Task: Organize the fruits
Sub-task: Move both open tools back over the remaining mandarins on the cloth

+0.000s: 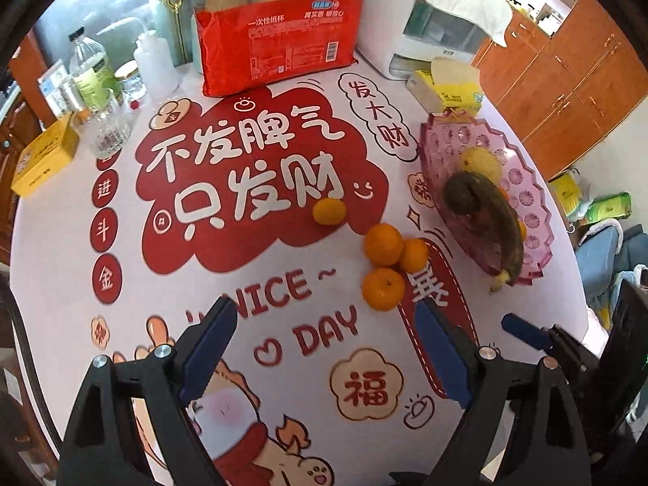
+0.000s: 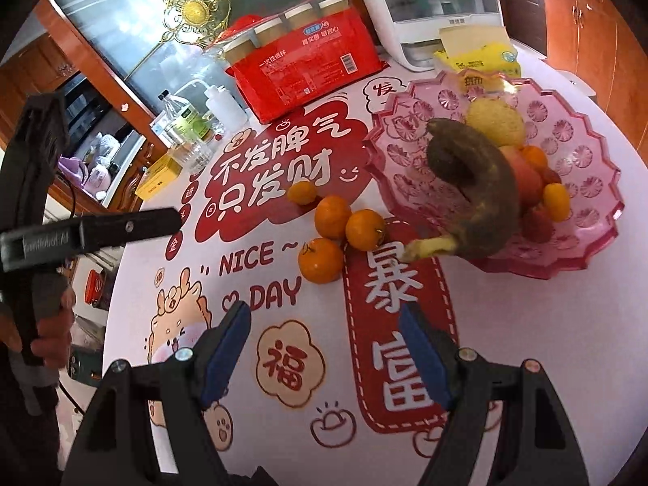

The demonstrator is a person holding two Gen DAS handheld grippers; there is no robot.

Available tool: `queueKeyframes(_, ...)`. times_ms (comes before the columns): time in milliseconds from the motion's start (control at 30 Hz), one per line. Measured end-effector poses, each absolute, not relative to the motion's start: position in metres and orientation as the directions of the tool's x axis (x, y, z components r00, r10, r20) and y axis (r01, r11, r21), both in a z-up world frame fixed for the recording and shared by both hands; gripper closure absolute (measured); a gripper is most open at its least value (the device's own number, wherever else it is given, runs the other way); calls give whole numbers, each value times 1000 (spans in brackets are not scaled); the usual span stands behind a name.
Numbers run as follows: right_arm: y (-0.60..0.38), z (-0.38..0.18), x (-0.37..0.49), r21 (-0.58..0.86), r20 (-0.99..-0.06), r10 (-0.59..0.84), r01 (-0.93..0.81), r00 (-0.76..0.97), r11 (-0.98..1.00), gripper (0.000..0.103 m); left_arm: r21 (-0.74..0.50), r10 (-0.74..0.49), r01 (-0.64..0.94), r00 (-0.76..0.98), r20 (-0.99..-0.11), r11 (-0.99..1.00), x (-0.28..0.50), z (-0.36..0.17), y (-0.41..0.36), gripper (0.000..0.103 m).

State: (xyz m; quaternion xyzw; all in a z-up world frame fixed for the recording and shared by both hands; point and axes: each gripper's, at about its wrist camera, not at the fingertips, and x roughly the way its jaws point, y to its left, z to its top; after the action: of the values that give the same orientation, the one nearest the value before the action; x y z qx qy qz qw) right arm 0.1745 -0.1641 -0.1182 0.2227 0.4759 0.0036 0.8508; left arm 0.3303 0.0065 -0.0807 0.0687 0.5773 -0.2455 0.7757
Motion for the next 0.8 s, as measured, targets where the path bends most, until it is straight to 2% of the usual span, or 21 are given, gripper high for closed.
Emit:
queueKeyframes(167, -155, -130, 193, 357, -826, 198, 217, 528, 908, 27, -155, -291, 509, 201, -935, 847, 364, -86, -3, 15)
queueKeyframes(333, -144, -143, 212, 327, -842, 179, 216, 510, 920, 27, -187, -319, 554, 152, -935, 811, 398, -96, -20, 15)
queueKeyframes(800, -128, -173, 238, 266, -840, 105, 235, 533, 935, 29, -227, -299, 542, 47, -953, 809, 427, -159, -52, 15)
